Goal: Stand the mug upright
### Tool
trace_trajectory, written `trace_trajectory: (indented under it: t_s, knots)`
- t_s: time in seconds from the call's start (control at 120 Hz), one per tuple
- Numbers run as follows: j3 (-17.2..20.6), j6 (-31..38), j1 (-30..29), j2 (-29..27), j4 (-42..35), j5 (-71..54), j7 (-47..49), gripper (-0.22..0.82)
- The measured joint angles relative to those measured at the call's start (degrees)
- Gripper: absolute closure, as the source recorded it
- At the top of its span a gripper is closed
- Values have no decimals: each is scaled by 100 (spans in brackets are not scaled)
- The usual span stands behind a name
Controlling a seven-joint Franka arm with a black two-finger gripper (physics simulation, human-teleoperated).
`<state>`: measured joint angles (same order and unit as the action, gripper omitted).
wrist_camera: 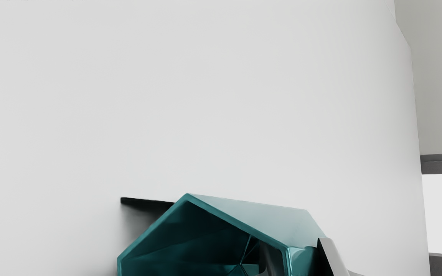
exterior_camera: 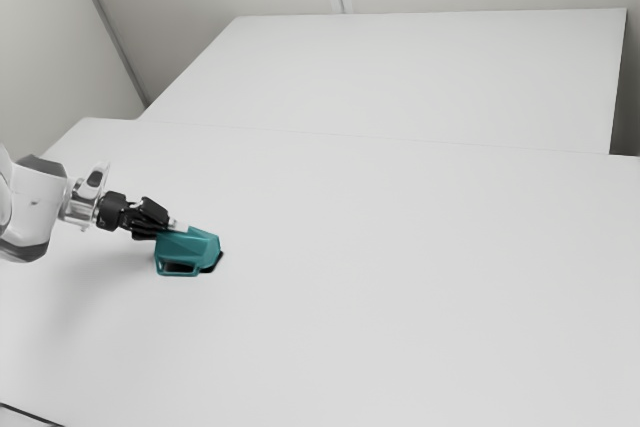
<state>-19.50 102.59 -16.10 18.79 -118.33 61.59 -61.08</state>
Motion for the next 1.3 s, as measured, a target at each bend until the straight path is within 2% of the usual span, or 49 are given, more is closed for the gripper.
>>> trace_trajectory:
  t_s: [0.4,0.533,0.742,0.842,1.042,1.3]
  knots:
    - [88,-59,78,-186,60,21,73,78]
    - [161,-38,235,-336,308,-100,169,78]
    - [436,-27,608,-323,1765,-2128,876,79]
    - [472,7,727,-179,2093,-3402,1343,79]
    - [479,851,952,-52,1898,-4982,2178,79]
    - [465,2865,993,-394,912,-5286,3015,79]
